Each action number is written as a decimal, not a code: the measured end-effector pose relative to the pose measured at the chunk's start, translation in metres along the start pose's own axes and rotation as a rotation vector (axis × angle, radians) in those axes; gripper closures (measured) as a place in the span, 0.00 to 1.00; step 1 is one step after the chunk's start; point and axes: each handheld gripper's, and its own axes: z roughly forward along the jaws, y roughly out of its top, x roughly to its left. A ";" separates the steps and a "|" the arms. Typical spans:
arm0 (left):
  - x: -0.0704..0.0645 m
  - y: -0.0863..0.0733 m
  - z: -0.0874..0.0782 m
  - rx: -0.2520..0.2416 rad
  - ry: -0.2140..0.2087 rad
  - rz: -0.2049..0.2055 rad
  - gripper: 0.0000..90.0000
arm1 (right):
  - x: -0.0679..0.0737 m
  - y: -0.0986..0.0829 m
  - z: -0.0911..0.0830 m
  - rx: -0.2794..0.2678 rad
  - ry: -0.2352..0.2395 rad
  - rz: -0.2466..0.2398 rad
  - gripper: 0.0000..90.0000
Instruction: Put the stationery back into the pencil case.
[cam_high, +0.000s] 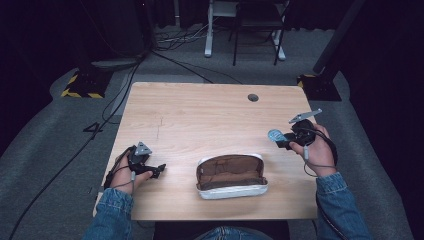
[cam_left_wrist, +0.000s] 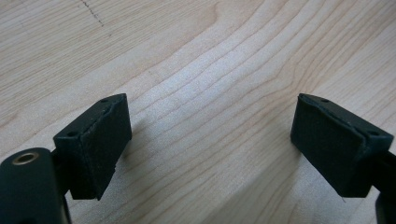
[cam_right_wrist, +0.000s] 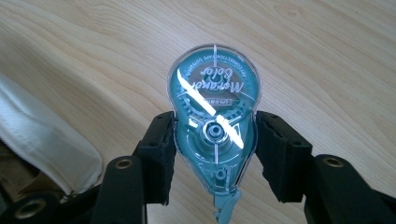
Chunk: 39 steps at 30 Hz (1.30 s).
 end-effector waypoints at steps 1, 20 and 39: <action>0.000 0.000 0.000 0.001 -0.001 0.002 0.14 | 0.002 0.001 -0.002 -0.005 0.000 -0.004 0.56; 0.001 0.001 0.000 0.003 -0.005 0.005 0.13 | 0.044 0.017 -0.036 -0.057 0.072 -0.078 0.56; 0.000 0.001 0.002 0.001 -0.003 0.001 0.12 | 0.088 0.027 -0.042 -0.054 0.173 -0.185 0.56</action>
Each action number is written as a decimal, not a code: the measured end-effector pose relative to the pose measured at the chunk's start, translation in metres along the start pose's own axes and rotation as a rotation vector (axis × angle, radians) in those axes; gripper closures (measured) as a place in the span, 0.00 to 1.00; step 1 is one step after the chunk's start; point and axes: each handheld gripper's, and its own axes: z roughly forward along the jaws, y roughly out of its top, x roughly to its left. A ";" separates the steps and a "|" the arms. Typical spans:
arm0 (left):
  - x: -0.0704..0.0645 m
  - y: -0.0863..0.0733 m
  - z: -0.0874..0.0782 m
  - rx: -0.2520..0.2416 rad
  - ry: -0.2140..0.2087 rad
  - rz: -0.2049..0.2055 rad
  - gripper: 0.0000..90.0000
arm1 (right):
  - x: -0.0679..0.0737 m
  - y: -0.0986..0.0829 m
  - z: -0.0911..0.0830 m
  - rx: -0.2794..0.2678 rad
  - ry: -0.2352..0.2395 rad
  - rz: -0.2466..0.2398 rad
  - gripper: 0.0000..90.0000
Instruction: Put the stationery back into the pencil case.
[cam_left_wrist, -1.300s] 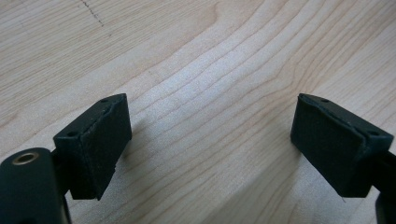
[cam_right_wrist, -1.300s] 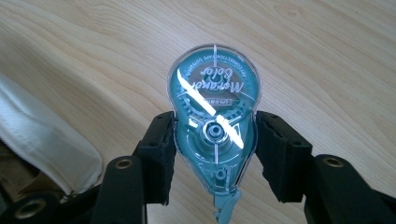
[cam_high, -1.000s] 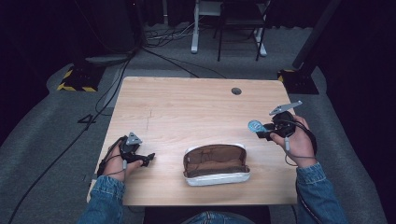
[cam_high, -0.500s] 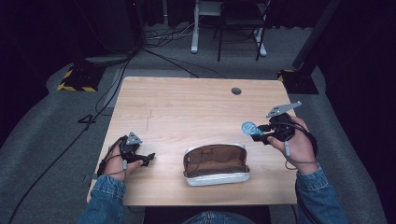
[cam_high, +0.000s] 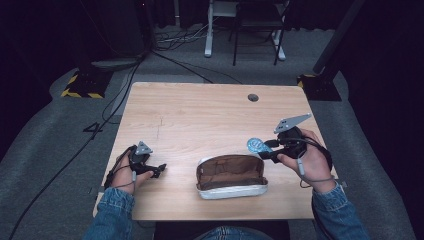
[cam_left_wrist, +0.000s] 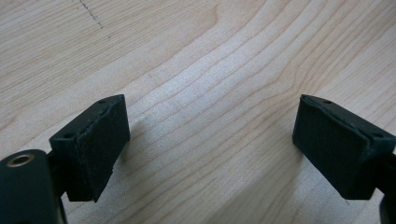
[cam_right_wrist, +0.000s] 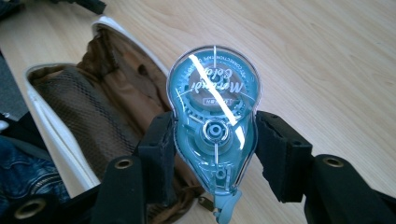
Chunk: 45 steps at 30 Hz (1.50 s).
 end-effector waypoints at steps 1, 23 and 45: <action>0.000 0.000 0.000 -0.001 0.000 -0.002 0.12 | 0.002 0.001 0.002 0.005 0.008 -0.003 0.56; 0.000 0.000 0.000 0.000 0.000 0.000 0.12 | 0.045 0.013 0.033 0.084 0.140 -0.111 0.56; 0.000 0.001 0.001 0.000 0.003 -0.008 0.12 | 0.055 0.012 0.066 0.164 0.219 -0.112 0.56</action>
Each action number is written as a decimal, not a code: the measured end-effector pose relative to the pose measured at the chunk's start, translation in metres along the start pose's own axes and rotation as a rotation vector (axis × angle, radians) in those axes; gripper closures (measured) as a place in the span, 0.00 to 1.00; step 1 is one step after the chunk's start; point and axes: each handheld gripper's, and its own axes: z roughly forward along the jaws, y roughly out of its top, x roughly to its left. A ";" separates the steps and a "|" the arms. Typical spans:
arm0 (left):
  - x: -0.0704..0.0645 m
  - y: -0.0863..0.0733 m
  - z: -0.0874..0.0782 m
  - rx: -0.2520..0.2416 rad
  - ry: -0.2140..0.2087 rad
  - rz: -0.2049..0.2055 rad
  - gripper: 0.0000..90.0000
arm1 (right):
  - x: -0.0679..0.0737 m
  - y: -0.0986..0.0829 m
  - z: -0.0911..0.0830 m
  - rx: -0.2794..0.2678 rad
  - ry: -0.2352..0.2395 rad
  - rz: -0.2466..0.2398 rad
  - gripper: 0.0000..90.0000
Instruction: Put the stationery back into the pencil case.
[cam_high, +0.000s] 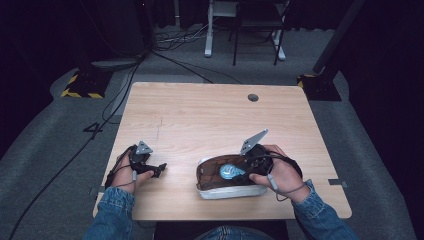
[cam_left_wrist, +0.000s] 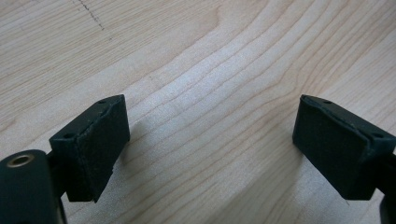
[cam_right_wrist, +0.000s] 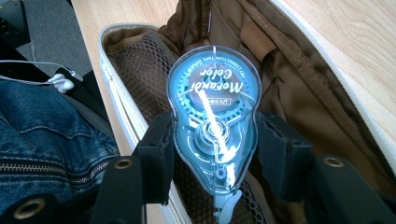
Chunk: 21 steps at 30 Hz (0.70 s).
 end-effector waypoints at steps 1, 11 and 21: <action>0.000 0.000 0.000 0.001 0.001 -0.001 0.12 | 0.000 0.000 0.001 0.001 0.003 0.004 0.55; 0.000 0.000 0.000 0.002 0.001 0.002 0.12 | -0.007 0.000 0.010 0.006 0.018 0.034 0.55; 0.000 0.001 0.001 0.002 0.001 0.000 0.12 | -0.010 -0.004 0.013 -0.042 -0.012 0.004 0.35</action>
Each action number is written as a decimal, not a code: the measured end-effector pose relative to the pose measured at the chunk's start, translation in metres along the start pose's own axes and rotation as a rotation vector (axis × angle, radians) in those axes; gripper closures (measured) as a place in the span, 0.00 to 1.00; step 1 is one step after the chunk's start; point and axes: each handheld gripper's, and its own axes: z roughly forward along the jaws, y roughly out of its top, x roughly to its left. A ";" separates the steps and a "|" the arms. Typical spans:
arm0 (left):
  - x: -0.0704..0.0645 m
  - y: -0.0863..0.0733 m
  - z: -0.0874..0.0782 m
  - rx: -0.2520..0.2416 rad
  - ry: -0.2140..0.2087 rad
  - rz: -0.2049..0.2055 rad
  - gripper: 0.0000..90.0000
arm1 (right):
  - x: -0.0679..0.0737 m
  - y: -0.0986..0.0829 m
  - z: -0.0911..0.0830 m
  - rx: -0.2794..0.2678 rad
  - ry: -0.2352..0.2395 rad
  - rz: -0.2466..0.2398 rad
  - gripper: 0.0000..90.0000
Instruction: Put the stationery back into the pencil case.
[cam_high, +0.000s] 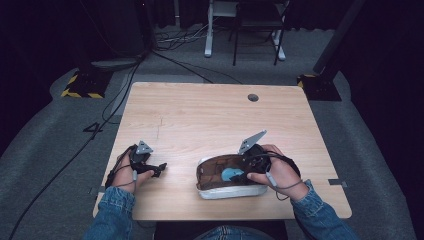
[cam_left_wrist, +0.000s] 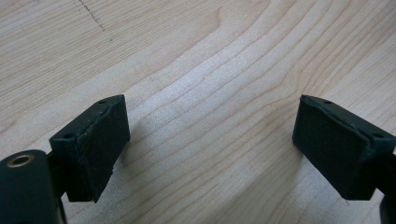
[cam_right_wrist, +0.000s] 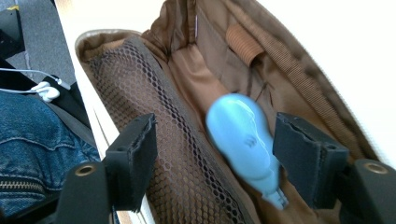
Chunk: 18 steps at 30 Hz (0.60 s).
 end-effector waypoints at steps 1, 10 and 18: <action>0.000 0.000 0.000 -0.001 0.000 0.001 0.12 | 0.001 0.000 -0.003 -0.014 -0.004 0.002 0.35; 0.000 0.000 0.000 -0.001 0.000 0.001 0.12 | -0.003 -0.002 -0.029 -0.104 -0.047 -0.005 0.34; 0.000 0.000 0.000 -0.001 0.000 0.001 0.12 | -0.015 -0.008 -0.047 -0.192 -0.108 0.006 0.31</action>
